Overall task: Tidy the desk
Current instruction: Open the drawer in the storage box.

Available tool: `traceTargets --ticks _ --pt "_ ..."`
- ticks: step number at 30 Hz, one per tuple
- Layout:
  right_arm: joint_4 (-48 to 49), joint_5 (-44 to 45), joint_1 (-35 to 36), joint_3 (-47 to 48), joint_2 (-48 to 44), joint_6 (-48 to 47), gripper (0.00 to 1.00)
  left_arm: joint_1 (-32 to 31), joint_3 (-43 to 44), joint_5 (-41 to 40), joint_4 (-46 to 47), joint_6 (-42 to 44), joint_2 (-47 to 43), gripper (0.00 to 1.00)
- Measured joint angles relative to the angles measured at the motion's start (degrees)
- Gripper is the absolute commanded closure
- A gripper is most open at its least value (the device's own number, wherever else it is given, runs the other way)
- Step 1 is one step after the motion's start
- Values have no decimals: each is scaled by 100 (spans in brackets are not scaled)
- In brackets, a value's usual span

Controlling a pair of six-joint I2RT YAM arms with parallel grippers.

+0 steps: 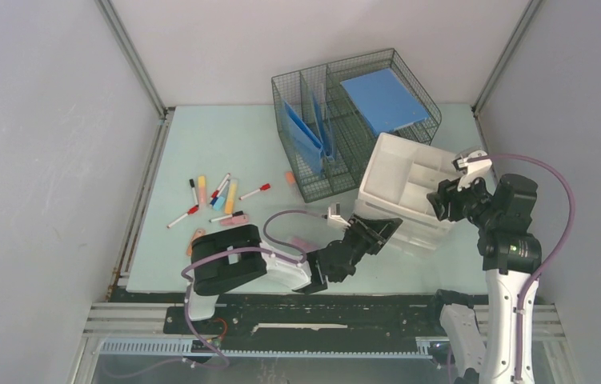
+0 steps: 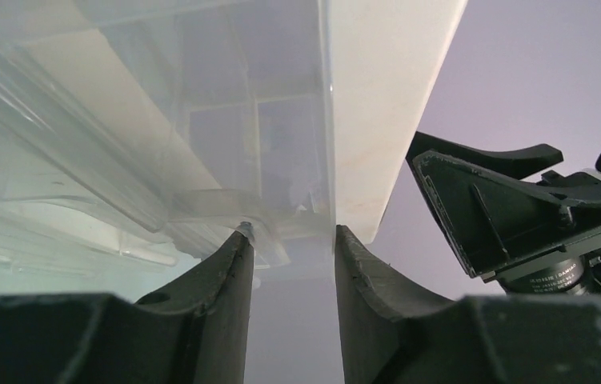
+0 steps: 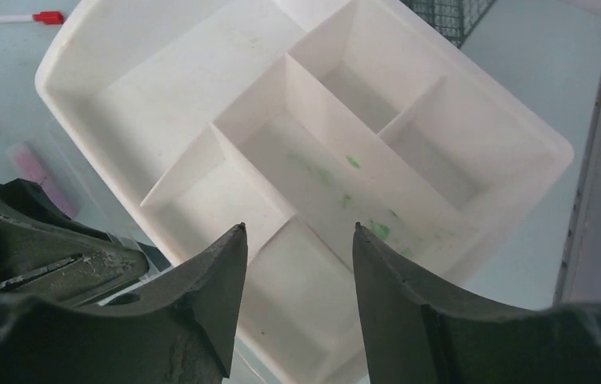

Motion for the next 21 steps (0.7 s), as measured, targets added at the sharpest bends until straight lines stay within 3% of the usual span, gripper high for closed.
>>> traceTargets --ticks 3,9,15,21 --pt "-72 -278 90 -2 -52 -229 26 -24 -205 -22 131 0 -107 75" --pt "-404 -811 608 -33 -195 -1010 26 -24 -317 -52 232 0 -153 77" --pt "-619 -953 1132 13 -111 -1759 33 -24 -317 -48 232 0 -153 78" --pt "-898 -879 1386 343 612 -2164 43 -24 -317 -46 234 0 -153 79"
